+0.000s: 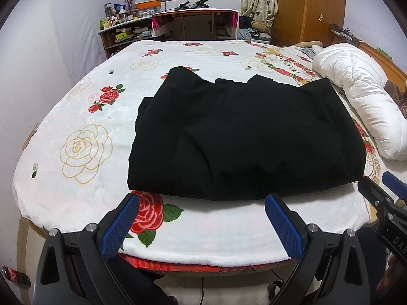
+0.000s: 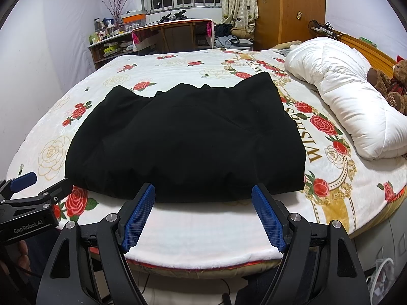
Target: Fold large clothes
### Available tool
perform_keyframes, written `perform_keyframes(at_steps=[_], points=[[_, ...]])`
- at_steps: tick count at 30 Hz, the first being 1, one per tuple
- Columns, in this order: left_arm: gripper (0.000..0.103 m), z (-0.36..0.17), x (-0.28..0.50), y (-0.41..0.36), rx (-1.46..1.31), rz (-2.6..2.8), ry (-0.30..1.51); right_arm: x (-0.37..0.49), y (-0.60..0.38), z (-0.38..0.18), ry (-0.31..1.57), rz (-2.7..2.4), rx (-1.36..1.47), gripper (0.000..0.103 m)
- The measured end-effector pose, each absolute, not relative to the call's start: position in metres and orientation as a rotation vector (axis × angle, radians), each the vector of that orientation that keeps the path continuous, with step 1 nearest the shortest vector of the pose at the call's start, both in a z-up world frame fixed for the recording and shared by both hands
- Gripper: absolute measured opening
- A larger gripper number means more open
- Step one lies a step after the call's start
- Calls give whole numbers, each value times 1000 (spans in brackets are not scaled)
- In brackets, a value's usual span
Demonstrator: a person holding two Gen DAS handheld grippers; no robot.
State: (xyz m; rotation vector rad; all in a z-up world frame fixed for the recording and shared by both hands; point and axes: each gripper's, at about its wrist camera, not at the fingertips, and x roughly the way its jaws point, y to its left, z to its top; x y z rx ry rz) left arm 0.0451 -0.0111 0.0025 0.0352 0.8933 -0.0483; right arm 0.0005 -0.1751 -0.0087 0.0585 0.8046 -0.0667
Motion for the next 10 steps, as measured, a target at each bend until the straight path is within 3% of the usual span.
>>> perform_keyframes(at_steps=[10], points=[[100,7,44,-14,2,-72,879,0,-175,-9,806,-68,59,78]])
